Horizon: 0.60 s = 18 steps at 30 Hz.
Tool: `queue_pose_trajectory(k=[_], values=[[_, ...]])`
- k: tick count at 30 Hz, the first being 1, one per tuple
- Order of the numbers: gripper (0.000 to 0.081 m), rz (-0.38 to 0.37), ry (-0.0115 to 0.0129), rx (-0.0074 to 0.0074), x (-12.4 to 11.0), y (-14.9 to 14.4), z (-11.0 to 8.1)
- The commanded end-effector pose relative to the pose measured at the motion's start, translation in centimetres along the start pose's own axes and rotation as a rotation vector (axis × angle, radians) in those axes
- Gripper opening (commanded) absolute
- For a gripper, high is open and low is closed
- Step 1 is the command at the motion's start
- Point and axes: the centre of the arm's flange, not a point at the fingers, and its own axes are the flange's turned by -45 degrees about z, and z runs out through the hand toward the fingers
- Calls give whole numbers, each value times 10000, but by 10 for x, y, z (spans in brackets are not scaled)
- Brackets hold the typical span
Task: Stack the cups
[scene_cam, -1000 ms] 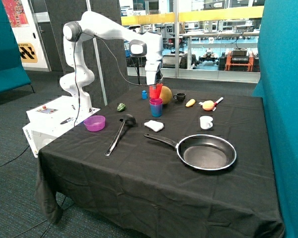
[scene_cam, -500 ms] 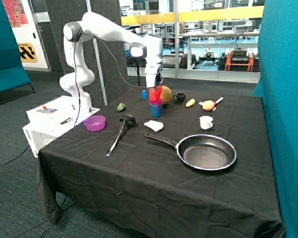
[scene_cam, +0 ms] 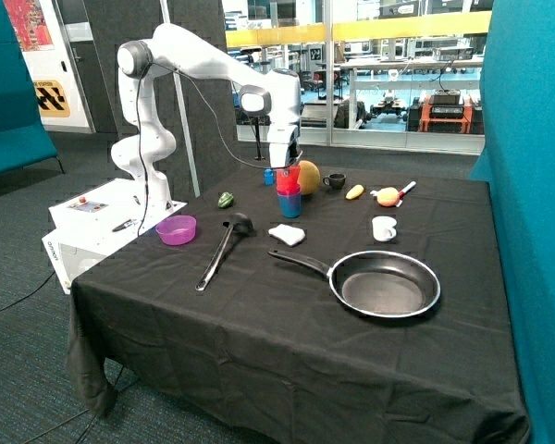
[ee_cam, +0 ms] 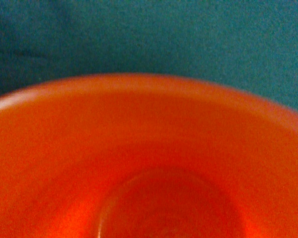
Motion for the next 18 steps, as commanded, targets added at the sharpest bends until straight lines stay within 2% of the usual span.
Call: queue_pose_trajectory(k=[1, 18], values=[[0, 20, 52, 8, -3, 1, 7], [0, -19, 52, 8, 2, 2, 15]])
